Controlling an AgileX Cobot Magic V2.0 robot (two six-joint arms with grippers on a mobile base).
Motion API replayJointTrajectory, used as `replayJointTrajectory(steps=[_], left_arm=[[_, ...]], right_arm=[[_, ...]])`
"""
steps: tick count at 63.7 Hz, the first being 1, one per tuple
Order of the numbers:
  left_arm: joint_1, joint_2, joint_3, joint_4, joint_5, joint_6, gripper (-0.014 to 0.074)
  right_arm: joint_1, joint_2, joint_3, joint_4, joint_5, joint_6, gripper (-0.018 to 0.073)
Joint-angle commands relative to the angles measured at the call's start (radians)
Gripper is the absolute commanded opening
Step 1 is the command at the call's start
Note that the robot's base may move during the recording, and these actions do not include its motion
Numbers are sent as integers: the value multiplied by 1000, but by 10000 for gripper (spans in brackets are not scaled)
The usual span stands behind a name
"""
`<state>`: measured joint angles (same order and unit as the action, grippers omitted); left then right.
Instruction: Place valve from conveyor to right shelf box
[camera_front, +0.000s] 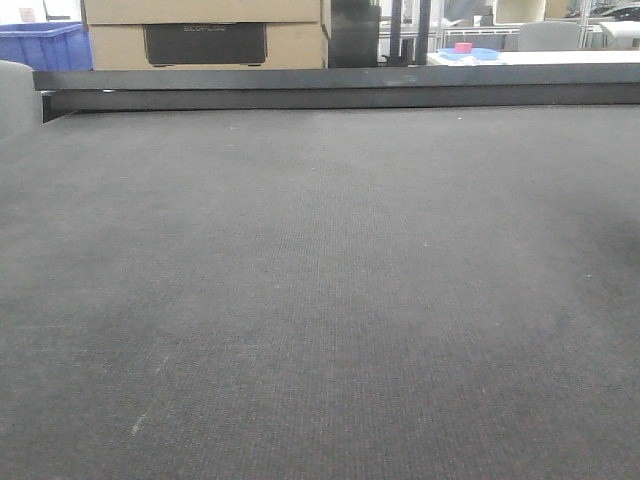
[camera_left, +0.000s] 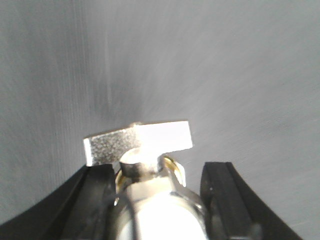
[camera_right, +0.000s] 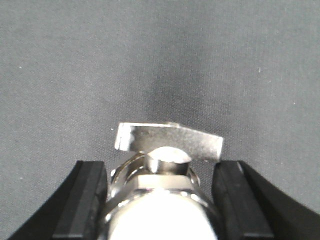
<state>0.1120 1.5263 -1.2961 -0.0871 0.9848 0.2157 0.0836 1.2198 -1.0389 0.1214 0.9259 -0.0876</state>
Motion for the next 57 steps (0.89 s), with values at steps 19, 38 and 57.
replayJointTrajectory(steps=[19,38,57], left_arm=[[-55,-436,307,-25,-309,-10,-111],[-55,-728,527,-27,-495,-10,-111],[-55,-926,653,-27,-636,-10,-111]], right_arm=[[1,-143,172,-6,-215,-2,-154],[1,-341,412,-6,-385,-2,-154],[1,-557,504,-6,-411,-2,-154]])
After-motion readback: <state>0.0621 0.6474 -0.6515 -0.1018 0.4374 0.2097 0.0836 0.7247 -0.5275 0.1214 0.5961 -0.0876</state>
